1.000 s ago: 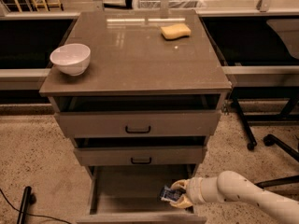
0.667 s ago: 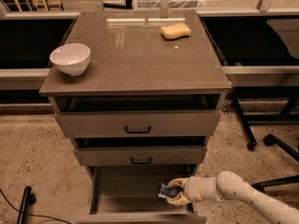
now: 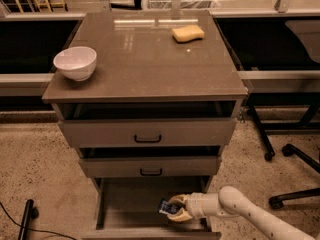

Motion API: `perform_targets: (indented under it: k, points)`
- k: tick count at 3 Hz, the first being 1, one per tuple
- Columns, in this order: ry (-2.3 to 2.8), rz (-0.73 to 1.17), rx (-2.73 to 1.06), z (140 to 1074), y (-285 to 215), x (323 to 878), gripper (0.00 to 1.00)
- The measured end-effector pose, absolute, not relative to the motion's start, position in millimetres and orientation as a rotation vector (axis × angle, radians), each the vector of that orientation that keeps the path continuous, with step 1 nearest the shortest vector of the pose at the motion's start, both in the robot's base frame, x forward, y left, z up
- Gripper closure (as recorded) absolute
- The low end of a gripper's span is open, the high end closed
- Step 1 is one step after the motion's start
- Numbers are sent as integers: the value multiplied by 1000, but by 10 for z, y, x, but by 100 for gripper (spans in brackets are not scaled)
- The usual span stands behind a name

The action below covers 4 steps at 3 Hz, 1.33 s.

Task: Place rxbar blueberry into bottom drawer

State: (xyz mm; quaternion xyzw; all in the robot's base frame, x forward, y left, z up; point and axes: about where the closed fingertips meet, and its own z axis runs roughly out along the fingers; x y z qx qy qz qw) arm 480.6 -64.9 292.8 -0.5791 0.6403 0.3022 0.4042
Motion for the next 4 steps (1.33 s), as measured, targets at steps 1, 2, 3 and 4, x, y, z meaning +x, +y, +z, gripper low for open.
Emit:
perform_targets:
  k: [1,2,3,4]
  points:
    - [1627,820,-1469,2687,-457,4827,100]
    - [1635,850,-1461,2563,-369,4834,100]
    - [1655,859,-1428,2475,-330,4844,100]
    - [1654,863,-1396,2406,-297,4863,100]
